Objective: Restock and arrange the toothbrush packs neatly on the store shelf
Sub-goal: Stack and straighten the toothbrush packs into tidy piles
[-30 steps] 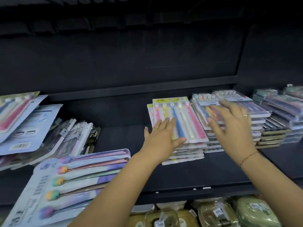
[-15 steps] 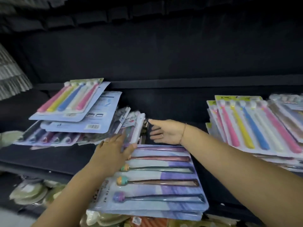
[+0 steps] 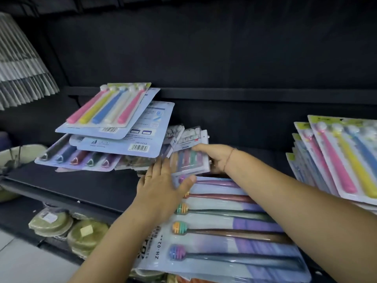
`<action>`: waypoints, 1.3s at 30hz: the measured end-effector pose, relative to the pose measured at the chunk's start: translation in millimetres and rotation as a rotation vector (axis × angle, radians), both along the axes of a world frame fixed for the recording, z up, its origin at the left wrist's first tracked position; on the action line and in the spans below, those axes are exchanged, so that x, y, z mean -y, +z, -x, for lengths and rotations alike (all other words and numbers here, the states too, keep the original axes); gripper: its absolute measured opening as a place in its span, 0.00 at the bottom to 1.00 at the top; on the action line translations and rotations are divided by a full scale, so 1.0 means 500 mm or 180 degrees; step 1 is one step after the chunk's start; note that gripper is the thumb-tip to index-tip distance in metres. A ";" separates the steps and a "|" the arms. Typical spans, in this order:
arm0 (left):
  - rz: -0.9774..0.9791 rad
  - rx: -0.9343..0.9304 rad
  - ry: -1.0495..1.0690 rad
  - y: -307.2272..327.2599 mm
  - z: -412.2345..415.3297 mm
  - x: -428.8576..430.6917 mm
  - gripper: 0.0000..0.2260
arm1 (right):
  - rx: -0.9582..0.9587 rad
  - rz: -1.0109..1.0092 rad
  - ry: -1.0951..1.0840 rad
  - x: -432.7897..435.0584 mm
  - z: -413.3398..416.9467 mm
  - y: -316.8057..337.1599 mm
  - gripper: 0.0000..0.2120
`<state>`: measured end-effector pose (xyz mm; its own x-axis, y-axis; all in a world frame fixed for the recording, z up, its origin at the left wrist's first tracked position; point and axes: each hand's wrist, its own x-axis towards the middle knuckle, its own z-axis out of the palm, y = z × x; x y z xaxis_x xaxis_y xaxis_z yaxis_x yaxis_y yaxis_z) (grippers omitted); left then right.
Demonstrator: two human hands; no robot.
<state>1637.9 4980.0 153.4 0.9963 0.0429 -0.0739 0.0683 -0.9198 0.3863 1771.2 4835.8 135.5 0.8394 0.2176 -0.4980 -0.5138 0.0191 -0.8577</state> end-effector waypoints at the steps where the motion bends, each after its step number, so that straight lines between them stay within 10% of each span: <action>1: -0.0036 -0.0039 0.0000 0.002 0.001 0.000 0.39 | 0.0007 -0.0129 -0.0110 0.020 0.000 0.002 0.03; 6: -0.0183 -0.0101 -0.0058 0.017 -0.007 0.014 0.40 | 0.0222 -0.0574 -0.0501 0.119 0.035 0.030 0.09; 13: 0.2916 -0.0231 -0.0289 0.096 0.012 0.132 0.27 | 0.1333 -0.0416 -0.0696 0.206 0.181 0.093 0.17; 20: 0.4237 -0.0234 -0.0349 0.141 0.050 0.347 0.15 | 0.1407 -0.0799 -0.0877 0.322 0.350 0.191 0.28; 32: 0.4007 -0.0932 -0.1068 0.214 0.115 0.643 0.16 | 0.1315 -0.1766 -0.0945 0.670 0.518 0.206 0.28; 36: 0.3961 -0.0933 -0.1126 0.230 0.115 0.713 0.14 | 0.1297 -0.1370 -0.1448 0.741 0.533 0.220 0.33; 39: 0.3867 -0.0590 -0.0901 0.227 0.086 0.746 0.14 | 0.1494 0.0130 -0.2176 0.791 0.536 0.230 0.27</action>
